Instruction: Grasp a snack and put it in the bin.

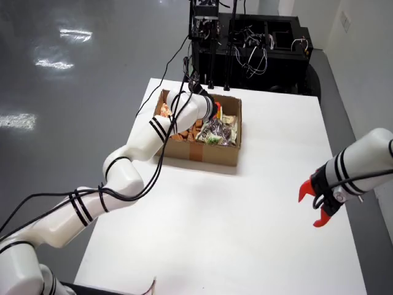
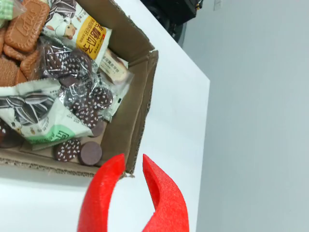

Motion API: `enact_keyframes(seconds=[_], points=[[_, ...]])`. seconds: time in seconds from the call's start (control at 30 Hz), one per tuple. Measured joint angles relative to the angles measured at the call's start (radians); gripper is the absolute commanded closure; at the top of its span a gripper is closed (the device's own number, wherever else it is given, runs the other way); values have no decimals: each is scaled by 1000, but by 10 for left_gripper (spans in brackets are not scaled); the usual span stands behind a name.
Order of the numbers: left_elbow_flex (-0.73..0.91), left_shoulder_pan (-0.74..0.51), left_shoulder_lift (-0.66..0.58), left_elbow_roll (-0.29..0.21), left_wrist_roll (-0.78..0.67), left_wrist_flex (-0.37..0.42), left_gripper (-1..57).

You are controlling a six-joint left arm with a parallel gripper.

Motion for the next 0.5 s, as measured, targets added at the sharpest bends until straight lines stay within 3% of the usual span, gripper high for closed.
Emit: enact_keyframes(seconds=[0.2, 0.5], points=[[-30, -28, 1, 3, -12, 56, 552], [-17, -93, -5, -6, -13, 154, 567]])
